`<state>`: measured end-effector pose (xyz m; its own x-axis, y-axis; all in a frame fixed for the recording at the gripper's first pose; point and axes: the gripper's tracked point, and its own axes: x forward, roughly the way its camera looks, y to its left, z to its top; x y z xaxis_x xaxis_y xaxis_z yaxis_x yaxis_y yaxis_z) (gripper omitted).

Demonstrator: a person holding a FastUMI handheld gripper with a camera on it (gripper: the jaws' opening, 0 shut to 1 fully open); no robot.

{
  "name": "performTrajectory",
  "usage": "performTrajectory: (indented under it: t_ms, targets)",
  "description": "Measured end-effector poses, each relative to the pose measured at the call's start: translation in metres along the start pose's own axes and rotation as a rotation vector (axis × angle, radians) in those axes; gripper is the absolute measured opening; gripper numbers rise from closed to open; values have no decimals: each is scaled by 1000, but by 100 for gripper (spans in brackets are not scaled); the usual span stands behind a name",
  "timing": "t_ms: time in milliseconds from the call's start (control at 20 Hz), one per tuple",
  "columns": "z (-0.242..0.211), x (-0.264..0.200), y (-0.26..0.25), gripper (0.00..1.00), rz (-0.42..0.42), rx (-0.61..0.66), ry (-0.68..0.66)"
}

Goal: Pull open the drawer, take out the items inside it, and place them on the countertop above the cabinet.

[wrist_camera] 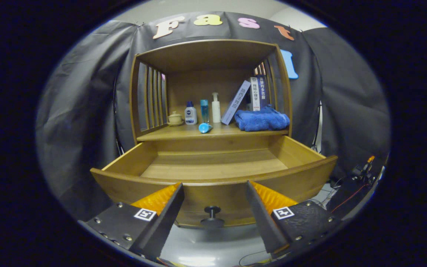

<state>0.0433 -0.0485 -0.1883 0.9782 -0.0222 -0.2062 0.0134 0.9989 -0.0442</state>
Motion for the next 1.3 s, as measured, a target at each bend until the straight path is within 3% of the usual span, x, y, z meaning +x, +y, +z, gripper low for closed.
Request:
performTrajectory:
  t_ms: [350,600,900,1300]
  targets:
    - [-46,17,5,99,-13,-50,34]
    - [-51,33,10,99,-60,-165,-61]
    - [-44,87,23,100,-5,8,-46]
    - [-24,166,26,98,-11,30,-57]
